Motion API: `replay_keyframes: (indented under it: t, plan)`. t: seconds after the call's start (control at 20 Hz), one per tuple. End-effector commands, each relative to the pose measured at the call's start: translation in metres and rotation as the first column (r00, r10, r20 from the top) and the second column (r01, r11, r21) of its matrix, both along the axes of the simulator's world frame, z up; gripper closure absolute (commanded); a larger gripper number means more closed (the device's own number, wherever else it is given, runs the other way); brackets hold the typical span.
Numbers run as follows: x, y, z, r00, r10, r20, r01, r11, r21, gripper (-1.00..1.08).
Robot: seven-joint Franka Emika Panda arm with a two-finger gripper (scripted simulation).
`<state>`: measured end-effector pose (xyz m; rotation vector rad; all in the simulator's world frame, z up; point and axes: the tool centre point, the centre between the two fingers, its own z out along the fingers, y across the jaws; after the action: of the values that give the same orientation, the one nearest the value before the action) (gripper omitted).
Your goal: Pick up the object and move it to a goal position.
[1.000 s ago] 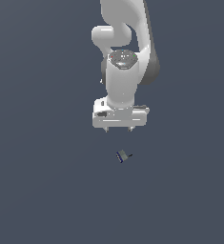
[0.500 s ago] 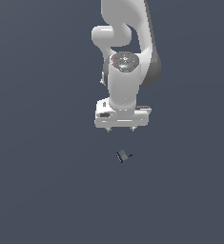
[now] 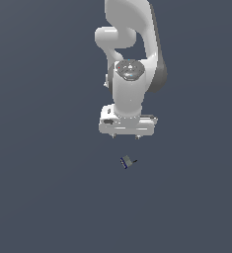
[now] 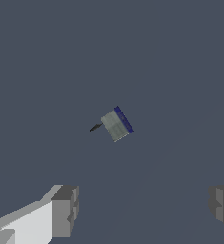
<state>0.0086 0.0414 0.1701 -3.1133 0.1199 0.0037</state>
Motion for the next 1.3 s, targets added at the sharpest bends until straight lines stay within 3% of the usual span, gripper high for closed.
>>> replay_keyframes:
  t: [0.0, 0.3, 0.6, 0.9, 1.25]
  plan:
    - [0.002, 0.001, -0.005, 0.999, -0.046, -0.002, 0.046, 0.999, 0.001, -0.92]
    - [0.008, 0.005, -0.02, 0.981, -0.194, -0.009, 0.195, 0.981, 0.003, -0.92]
    - [0.014, 0.009, -0.038, 0.935, -0.353, -0.016, 0.353, 0.935, 0.001, -0.92]
    - [0.02, 0.013, -0.055, 0.865, -0.502, -0.019, 0.502, 0.865, -0.005, -0.92]
    - [0.027, 0.017, -0.076, 0.754, -0.656, -0.016, 0.656, 0.754, -0.014, -0.92]
